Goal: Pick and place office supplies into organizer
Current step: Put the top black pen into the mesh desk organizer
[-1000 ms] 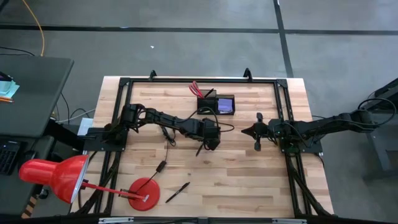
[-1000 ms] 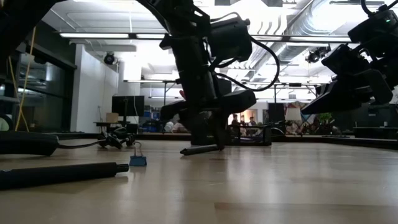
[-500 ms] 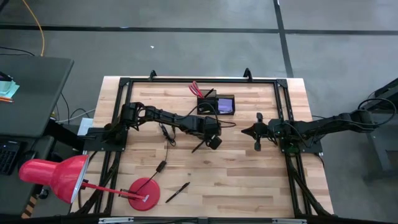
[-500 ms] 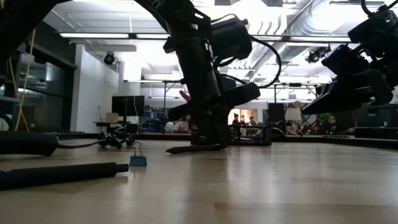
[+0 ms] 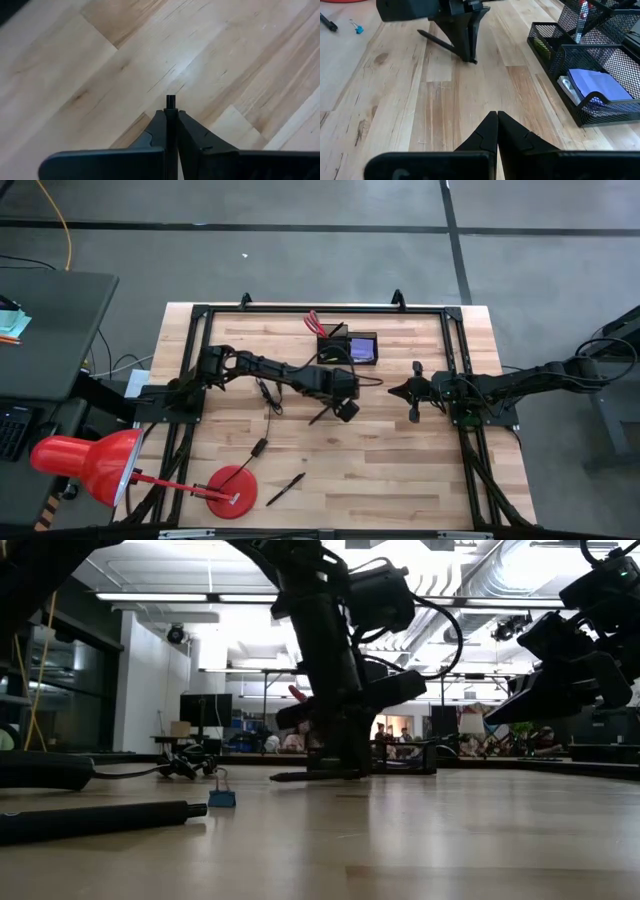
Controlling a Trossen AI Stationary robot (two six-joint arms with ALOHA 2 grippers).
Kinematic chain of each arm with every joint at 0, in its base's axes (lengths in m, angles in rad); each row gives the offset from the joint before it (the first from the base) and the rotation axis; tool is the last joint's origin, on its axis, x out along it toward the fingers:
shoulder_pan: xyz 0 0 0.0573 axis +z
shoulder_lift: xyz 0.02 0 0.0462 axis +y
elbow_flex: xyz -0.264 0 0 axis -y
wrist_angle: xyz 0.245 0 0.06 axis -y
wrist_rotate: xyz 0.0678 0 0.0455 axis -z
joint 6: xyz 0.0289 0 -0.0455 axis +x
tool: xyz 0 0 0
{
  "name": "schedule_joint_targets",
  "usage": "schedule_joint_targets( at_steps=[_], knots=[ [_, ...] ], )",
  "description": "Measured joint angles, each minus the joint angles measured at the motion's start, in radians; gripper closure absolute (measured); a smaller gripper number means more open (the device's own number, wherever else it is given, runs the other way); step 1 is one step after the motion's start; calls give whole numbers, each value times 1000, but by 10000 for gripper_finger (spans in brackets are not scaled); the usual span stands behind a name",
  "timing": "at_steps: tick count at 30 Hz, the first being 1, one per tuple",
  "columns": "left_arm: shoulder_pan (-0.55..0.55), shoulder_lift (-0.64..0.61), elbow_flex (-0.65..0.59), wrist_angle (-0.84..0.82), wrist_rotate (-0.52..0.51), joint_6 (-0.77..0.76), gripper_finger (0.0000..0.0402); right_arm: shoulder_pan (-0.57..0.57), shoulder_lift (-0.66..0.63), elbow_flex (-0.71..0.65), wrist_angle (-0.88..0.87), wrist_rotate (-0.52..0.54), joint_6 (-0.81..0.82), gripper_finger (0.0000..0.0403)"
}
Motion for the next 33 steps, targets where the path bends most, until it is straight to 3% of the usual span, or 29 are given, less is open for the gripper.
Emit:
schedule_joint_targets(
  at_steps=[9, 23, 33],
  knots=[
    [0, -2, 32, -90, -38, 2, 401, 0, 0, 0, 0, 0, 0, 402],
    [-29, -21, 35, -81, -147, 74, 401, 0, 0, 0, 0, 0, 0, 402],
    [-39, -130, 34, -79, -262, 152, 401, 0, 0, 0, -5, 0, 0, 402]
  ],
)
